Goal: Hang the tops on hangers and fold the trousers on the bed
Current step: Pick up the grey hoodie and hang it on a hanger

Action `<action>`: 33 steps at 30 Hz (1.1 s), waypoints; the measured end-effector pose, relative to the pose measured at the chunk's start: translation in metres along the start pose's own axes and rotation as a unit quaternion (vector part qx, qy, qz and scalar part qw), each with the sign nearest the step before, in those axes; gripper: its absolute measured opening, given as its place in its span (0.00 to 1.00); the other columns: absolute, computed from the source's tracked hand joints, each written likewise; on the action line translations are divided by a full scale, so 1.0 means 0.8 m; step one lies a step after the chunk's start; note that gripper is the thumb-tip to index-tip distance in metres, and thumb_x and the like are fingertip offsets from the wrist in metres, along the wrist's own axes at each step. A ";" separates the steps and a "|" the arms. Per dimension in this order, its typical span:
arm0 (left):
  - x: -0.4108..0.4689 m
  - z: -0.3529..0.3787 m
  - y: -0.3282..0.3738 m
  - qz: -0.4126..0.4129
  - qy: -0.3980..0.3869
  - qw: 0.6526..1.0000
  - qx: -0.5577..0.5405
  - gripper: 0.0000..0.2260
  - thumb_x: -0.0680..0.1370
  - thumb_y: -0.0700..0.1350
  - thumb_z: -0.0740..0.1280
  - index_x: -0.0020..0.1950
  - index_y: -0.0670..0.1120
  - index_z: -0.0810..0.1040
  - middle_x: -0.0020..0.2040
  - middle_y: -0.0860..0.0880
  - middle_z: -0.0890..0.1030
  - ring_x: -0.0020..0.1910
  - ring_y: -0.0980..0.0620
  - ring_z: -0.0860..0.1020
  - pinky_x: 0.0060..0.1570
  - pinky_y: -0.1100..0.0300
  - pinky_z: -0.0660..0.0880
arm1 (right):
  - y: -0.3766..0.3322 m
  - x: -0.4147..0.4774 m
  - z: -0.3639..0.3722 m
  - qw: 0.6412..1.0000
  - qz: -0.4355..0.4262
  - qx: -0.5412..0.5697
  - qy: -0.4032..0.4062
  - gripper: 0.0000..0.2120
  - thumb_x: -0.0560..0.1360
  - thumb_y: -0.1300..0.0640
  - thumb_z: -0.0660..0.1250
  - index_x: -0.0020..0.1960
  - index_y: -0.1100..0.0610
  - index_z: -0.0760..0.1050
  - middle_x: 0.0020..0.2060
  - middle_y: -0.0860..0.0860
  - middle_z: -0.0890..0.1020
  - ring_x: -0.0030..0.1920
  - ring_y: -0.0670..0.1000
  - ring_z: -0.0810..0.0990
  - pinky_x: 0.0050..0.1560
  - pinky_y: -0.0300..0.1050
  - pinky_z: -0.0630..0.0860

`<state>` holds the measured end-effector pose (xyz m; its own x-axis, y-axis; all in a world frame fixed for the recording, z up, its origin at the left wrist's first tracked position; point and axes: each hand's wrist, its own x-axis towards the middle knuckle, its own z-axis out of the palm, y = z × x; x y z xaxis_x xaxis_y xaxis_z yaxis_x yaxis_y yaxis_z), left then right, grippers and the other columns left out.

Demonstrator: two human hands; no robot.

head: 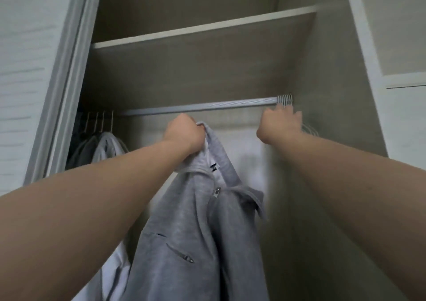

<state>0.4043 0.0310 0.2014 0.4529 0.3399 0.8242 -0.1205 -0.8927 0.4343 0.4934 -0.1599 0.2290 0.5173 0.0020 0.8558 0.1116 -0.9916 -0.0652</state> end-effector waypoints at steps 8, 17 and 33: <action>0.045 0.036 -0.009 0.043 -0.016 0.998 0.043 0.13 0.82 0.47 0.64 0.52 0.38 0.81 0.52 0.37 0.83 0.56 0.37 0.80 0.44 0.56 0.69 | 0.034 0.048 0.075 0.978 0.011 -0.199 0.056 0.20 0.83 0.60 0.50 0.72 0.56 0.70 0.69 0.58 0.72 0.66 0.60 0.71 0.62 0.47 0.66; 0.068 0.047 -0.041 0.037 -0.025 0.998 0.052 0.13 0.82 0.47 0.65 0.47 0.38 0.80 0.50 0.35 0.82 0.53 0.37 0.80 0.42 0.56 0.68 | 0.037 0.076 0.066 0.987 0.022 -0.153 0.049 0.20 0.82 0.64 0.54 0.70 0.59 0.74 0.66 0.59 0.75 0.67 0.61 0.75 0.61 0.52 0.73; 0.035 -0.005 0.000 0.036 0.005 0.997 -0.068 0.12 0.82 0.47 0.64 0.49 0.40 0.81 0.50 0.39 0.83 0.53 0.38 0.80 0.45 0.57 0.70 | 0.011 0.038 -0.037 0.982 0.103 0.152 0.043 0.17 0.78 0.66 0.61 0.66 0.67 0.73 0.63 0.65 0.78 0.63 0.66 0.77 0.61 0.55 0.74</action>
<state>0.4138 0.0419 0.2259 0.4299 0.2806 0.8582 -0.2710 -0.8665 0.4191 0.4847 -0.1728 0.2694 0.4835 -0.2186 0.8476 0.2661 -0.8858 -0.3802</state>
